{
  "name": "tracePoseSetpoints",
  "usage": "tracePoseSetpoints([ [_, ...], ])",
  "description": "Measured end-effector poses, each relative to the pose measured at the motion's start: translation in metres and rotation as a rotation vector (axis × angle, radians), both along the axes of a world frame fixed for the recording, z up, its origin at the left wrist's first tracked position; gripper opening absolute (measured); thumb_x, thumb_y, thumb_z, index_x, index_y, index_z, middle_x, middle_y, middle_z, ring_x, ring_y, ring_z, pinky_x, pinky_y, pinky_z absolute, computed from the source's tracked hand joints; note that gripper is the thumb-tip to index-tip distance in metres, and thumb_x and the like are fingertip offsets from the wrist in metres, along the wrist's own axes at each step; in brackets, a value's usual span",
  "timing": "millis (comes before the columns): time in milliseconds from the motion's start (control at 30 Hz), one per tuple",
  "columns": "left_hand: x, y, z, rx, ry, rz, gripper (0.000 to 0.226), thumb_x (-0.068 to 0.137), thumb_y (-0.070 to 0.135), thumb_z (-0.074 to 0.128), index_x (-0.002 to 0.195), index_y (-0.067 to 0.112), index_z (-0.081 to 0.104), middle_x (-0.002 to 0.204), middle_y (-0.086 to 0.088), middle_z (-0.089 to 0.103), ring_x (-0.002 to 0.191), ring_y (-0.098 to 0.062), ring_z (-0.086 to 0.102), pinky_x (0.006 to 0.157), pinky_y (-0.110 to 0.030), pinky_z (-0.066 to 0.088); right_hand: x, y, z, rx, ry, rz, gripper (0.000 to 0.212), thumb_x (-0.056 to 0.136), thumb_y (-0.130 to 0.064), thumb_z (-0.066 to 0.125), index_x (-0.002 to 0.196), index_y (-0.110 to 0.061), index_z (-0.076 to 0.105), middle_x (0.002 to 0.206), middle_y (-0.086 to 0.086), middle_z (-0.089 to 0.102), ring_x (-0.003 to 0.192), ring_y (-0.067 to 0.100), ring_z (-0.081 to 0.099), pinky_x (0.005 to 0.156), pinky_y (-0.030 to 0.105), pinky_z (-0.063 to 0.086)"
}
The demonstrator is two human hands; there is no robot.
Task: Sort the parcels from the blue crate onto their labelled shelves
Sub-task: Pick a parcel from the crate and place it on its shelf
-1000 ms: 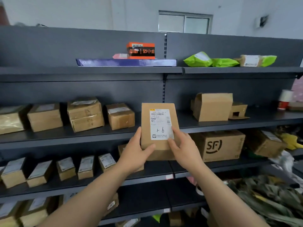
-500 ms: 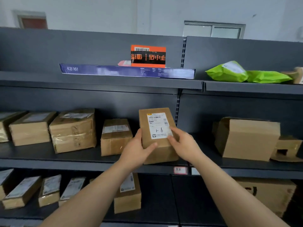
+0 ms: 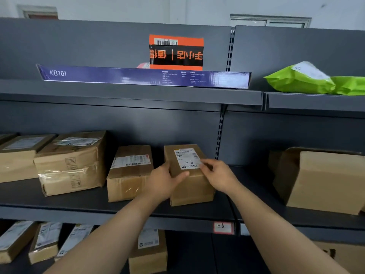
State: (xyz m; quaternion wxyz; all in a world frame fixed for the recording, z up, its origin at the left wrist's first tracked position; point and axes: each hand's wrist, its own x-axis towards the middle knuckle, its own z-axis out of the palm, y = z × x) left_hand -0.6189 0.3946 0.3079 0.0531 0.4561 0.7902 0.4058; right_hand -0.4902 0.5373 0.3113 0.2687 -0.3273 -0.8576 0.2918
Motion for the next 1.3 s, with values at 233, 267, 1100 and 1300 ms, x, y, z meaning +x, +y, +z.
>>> tracePoseSetpoints([
  [233,-0.009,0.014,-0.002,-0.035,0.001,0.090,0.064,0.081,0.061,0.060,0.132,0.023,0.049,0.120,0.003,0.064,0.108,-0.018,0.060,0.086,-0.033,0.052,-0.016,0.013,-0.002,-0.010,0.002,0.004,0.036,0.095,-0.042,0.047,0.126,-0.029,0.059,0.123,-0.004,0.061,0.105,0.012,0.057,0.090,0.032,0.049],
  [267,-0.009,0.015,-0.003,-0.031,-0.008,0.093,0.064,0.081,0.061,0.060,0.132,0.024,0.049,0.120,0.003,0.064,0.108,-0.018,0.060,0.086,-0.033,0.052,-0.016,0.013,-0.003,-0.003,-0.003,-0.004,0.036,0.096,-0.042,0.046,0.127,-0.029,0.058,0.124,-0.004,0.061,0.105,0.013,0.057,0.090,0.032,0.049],
  [1100,0.083,-0.100,-0.017,0.018,0.416,-0.228,0.047,0.094,0.042,0.049,0.134,0.019,0.052,0.128,-0.001,0.057,0.115,-0.020,0.052,0.094,-0.032,0.044,0.122,-0.151,-0.030,0.583,-0.108,-0.239,0.037,0.090,-0.018,0.060,0.124,-0.005,0.059,0.123,0.011,0.062,0.113,0.027,0.057,0.097,0.033,0.043],
  [1300,0.122,-0.153,-0.048,-0.025,0.440,-0.496,0.050,0.096,0.044,0.045,0.140,0.020,0.046,0.138,0.003,0.050,0.123,-0.017,0.046,0.101,-0.029,0.036,0.177,-0.244,-0.063,0.511,-0.218,-0.455,0.034,0.090,-0.020,0.060,0.122,-0.008,0.060,0.122,0.008,0.062,0.112,0.025,0.057,0.095,0.033,0.045],
])
